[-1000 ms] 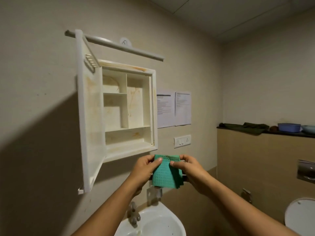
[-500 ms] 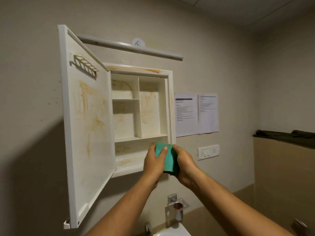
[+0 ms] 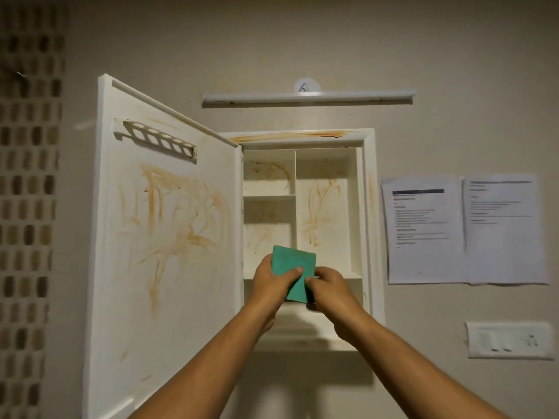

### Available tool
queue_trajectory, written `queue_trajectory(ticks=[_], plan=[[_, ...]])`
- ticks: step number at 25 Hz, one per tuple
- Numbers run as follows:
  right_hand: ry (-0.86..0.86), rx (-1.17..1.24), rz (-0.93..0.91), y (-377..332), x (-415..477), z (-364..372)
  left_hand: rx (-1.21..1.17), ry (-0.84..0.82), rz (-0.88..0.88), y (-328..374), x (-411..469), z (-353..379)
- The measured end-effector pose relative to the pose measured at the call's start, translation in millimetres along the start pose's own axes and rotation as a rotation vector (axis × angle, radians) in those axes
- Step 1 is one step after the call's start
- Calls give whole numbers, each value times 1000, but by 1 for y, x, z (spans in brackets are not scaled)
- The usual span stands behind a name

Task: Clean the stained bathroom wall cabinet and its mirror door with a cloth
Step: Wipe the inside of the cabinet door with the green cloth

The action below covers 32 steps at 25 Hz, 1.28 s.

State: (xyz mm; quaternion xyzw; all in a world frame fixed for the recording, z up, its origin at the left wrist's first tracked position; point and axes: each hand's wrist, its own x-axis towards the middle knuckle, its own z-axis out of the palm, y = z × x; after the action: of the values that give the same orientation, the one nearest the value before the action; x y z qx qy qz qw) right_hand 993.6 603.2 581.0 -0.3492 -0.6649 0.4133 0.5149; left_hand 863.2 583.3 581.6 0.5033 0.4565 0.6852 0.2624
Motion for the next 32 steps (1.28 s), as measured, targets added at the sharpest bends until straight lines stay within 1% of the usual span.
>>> queue_trajectory(ticks=[2, 3, 5, 6, 9, 10, 13, 16, 18, 19, 20, 22, 25, 26, 29, 31, 32], plan=[[-109, 79, -12, -4, 22, -14, 71, 36, 22, 8, 7, -2], [-142, 116, -23, -10, 34, -21, 118, 26, 34, 13, 8, -3], [-240, 81, -66, -19, 57, -30, 209, 9, 46, 22, 7, -8], [-264, 78, -96, -22, 65, -32, 222, 3, 41, 27, 8, -11], [-273, 245, -102, -24, 85, -25, 194, 46, 13, 45, 6, -31], [-322, 280, -98, -26, 90, -22, 193, 78, 10, 51, 4, -37], [-594, 269, -133, -41, 102, -12, 391, 156, 97, 76, 1, -51], [-864, 176, -164, -62, 109, -3, 586, 142, 199, 106, 1, -55], [-942, 191, -172, -76, 111, 6, 742, 166, 266, 131, 0, -57], [-935, 229, -174, -82, 111, 13, 860, 195, 318, 143, -2, -60], [-882, 281, -183, -88, 111, 21, 1006, 236, 391, 157, -4, -65], [-681, 376, -204, -101, 111, 36, 1271, 321, 557, 185, -13, -77], [-383, 456, -286, -121, 112, 53, 1520, 389, 709, 223, -33, -98], [-291, 435, -355, -128, 112, 58, 1595, 409, 736, 233, -39, -107], [-42, 256, -568, -147, 118, 74, 1775, 448, 789, 252, -57, -132], [48, 147, -665, -159, 122, 86, 1827, 489, 755, 252, -68, -146], [64, 91, -689, -161, 125, 94, 1792, 506, 718, 251, -72, -152]])
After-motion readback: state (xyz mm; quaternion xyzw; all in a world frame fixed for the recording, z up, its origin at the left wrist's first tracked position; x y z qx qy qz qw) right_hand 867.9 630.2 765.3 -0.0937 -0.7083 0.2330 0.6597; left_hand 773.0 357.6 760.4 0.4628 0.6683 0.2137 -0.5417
